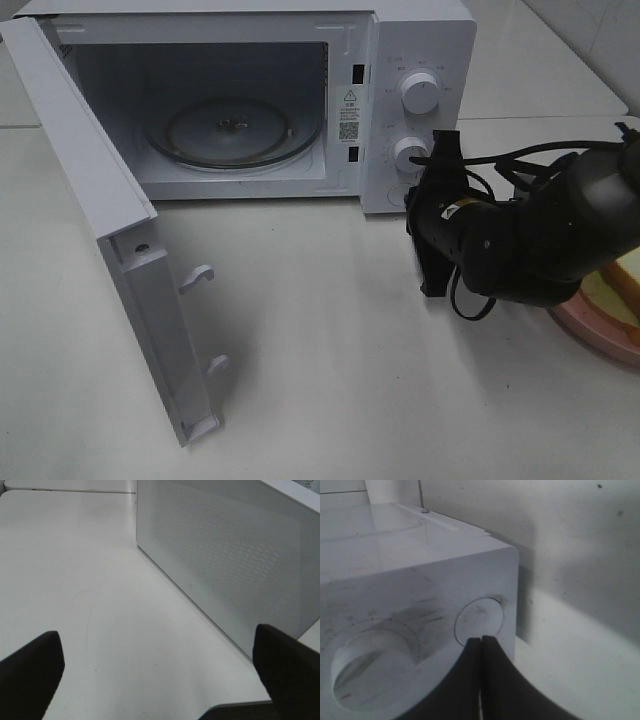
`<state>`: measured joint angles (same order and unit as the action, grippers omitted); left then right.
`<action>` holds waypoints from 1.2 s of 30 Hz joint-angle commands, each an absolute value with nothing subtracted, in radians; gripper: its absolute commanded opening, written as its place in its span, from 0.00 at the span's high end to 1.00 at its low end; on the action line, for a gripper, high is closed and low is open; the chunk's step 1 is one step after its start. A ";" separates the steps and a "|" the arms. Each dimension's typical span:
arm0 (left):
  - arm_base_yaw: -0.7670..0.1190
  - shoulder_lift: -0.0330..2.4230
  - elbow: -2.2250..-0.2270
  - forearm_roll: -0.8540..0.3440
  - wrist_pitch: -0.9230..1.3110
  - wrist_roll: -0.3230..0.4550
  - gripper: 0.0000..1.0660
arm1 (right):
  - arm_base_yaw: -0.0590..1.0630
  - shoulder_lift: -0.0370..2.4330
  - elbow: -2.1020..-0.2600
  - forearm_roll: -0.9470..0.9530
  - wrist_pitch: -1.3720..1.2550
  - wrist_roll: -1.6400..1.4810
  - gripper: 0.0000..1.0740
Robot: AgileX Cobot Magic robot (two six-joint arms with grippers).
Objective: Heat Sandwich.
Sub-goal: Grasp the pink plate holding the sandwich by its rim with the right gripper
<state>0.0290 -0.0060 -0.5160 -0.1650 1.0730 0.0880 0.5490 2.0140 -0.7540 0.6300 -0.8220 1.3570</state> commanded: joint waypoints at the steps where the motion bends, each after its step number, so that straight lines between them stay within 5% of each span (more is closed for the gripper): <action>1: 0.028 -0.022 -0.514 -0.172 1.070 0.086 0.09 | 0.562 1.940 -0.694 0.594 -0.780 1.356 1.00; 17: 0.028 -0.022 -0.514 -0.172 1.070 0.086 0.09 | 0.553 1.661 -0.631 0.357 -0.402 1.148 1.00; 36: 0.028 -0.022 -0.514 -0.172 1.070 0.086 0.09 | 0.419 1.560 -0.894 0.324 0.538 -0.089 0.97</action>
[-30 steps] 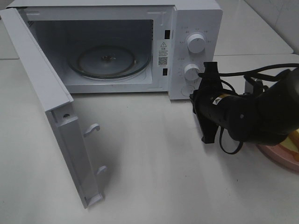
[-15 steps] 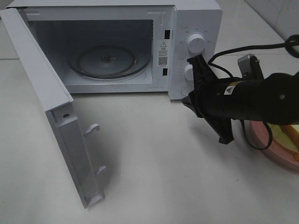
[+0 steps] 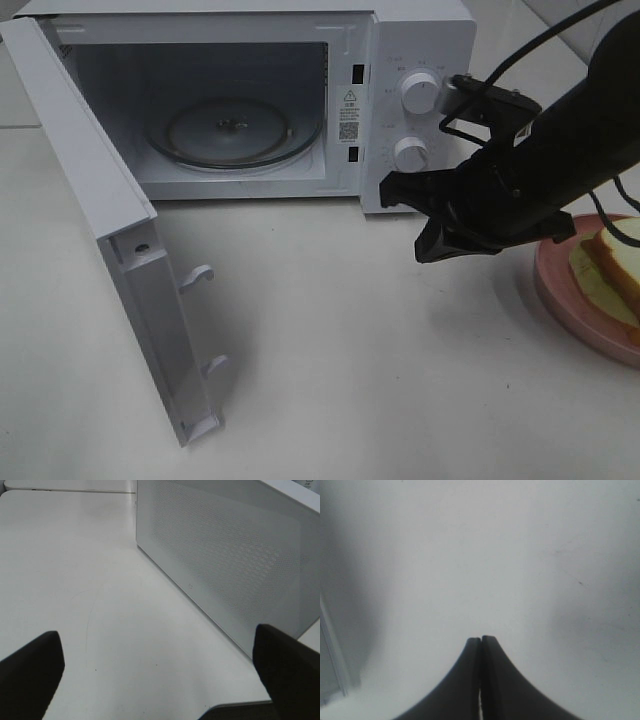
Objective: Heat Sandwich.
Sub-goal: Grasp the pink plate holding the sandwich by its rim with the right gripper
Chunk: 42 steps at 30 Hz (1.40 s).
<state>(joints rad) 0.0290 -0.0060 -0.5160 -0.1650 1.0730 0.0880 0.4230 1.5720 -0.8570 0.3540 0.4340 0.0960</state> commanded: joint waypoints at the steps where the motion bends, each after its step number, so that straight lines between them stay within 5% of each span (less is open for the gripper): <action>1: 0.028 -0.022 -0.514 -0.172 1.070 0.086 0.09 | 0.419 1.560 -0.904 0.306 0.557 -0.130 0.97; 10: 0.028 -0.022 -0.514 -0.172 1.070 0.086 0.09 | 0.419 1.559 -0.956 0.164 0.737 -0.224 0.94; 16: 0.028 -0.022 -0.514 -0.172 1.070 0.086 0.09 | 0.391 1.559 -0.957 0.114 0.776 -0.157 0.84; 19: 0.028 -0.022 -0.514 -0.172 1.070 0.086 0.09 | 0.354 1.559 -0.957 0.080 0.804 -0.138 0.55; 20: 0.028 -0.022 -0.514 -0.172 1.070 0.086 0.09 | 0.344 1.559 -0.957 0.049 0.815 -0.142 0.36; 21: 0.028 -0.022 -0.514 -0.172 1.070 0.086 0.09 | 0.344 1.559 -0.957 0.049 0.815 -0.142 0.36; 24: 0.028 -0.022 -0.514 -0.172 1.070 0.086 0.09 | 0.338 1.559 -0.957 0.000 0.821 -0.141 0.04; 42: 0.028 -0.022 -0.514 -0.172 1.070 0.086 0.09 | 0.221 1.568 -0.956 -0.045 0.812 -0.063 0.09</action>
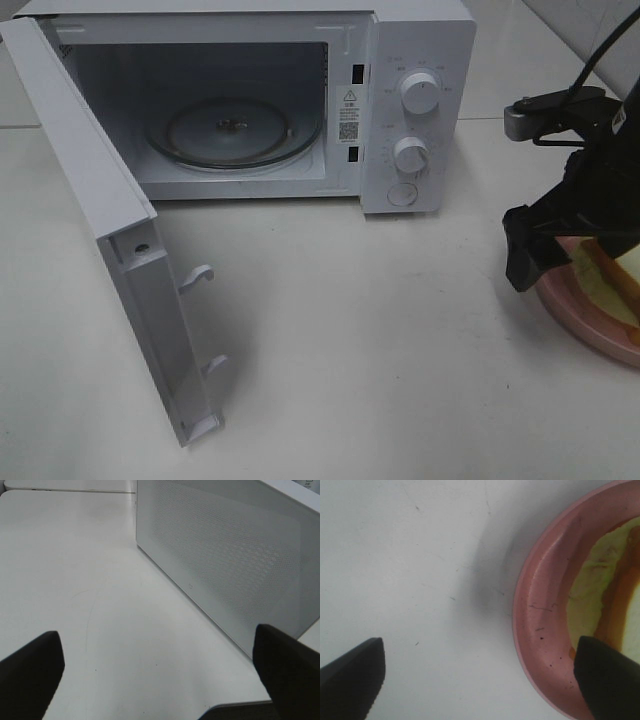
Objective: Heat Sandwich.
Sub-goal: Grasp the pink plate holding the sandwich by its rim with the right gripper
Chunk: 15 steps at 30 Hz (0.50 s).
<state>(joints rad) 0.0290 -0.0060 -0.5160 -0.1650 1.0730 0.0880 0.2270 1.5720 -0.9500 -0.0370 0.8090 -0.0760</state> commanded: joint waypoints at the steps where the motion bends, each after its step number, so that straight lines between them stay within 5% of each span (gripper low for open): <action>1: 0.028 -0.022 -0.514 -0.172 1.070 0.086 0.09 | 0.221 1.575 -0.956 -0.045 0.813 -0.063 0.09; 15: 0.028 -0.022 -0.514 -0.172 1.070 0.086 0.09 | 0.221 1.734 -0.956 -0.053 0.758 -0.048 0.11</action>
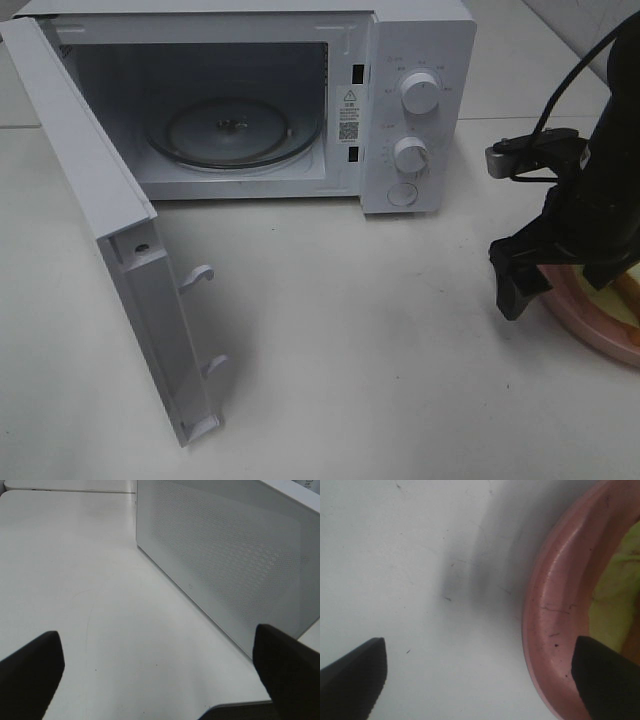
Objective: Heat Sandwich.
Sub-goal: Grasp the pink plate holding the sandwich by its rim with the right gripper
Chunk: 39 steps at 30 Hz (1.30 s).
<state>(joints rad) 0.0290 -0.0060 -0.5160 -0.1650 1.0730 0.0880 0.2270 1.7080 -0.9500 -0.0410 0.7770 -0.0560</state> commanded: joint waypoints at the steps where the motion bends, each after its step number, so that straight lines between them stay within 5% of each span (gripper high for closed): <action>1: 0.028 -0.022 -0.514 -0.172 1.070 0.086 0.09 | 0.221 1.739 -0.956 -0.066 0.751 -0.043 0.12; 33: 0.028 -0.022 -0.514 -0.172 1.070 0.086 0.09 | 0.179 1.896 -0.956 -0.121 0.649 -0.013 0.19; 39: 0.028 -0.022 -0.514 -0.172 1.070 0.086 0.09 | 0.179 1.896 -0.956 -0.147 0.650 0.006 0.41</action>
<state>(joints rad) 0.0290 -0.0060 -0.5160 -0.1650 1.0730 0.0880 0.1800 1.8920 -0.9510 -0.1310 0.6480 0.0000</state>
